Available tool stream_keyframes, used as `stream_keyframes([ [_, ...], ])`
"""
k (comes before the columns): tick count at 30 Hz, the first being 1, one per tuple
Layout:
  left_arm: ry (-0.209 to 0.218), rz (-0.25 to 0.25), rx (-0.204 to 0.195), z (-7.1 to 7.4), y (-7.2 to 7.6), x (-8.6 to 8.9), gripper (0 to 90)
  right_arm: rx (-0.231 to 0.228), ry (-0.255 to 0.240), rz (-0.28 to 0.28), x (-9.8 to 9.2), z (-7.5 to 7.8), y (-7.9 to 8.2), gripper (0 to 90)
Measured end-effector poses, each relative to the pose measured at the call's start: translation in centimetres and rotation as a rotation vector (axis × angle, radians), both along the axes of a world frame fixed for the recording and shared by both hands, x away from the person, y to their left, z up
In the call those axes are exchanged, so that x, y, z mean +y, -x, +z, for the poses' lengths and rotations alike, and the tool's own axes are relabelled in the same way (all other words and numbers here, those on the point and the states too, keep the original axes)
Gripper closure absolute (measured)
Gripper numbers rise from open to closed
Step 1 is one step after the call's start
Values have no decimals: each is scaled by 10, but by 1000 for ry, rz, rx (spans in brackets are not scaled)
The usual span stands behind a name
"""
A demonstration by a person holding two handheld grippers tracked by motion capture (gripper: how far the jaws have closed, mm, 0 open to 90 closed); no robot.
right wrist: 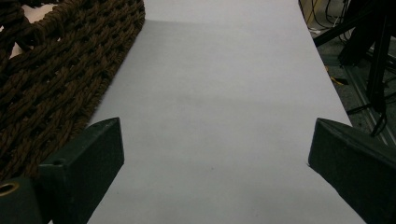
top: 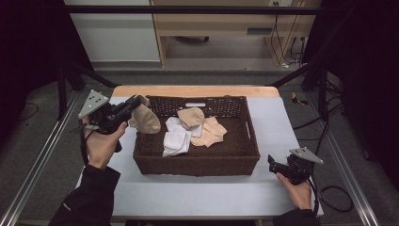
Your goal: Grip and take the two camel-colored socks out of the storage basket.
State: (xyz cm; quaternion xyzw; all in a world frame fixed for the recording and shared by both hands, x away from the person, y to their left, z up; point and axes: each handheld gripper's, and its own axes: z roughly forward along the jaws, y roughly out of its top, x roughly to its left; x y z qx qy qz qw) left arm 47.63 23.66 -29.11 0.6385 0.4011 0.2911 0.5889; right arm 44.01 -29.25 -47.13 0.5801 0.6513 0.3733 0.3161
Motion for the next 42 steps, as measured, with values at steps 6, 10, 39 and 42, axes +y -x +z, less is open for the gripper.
stream_keyframes([
  [6,22,53,-10,-2,13,33,857,0,0,0,0,0,0,38],
  [10,27,91,-15,-4,22,52,857,2,0,2,0,0,1,38],
  [39,-192,216,331,-122,3,87,856,2,6,11,2,0,2,39],
  [42,-215,216,374,-134,-1,88,852,6,7,13,2,0,2,39],
])
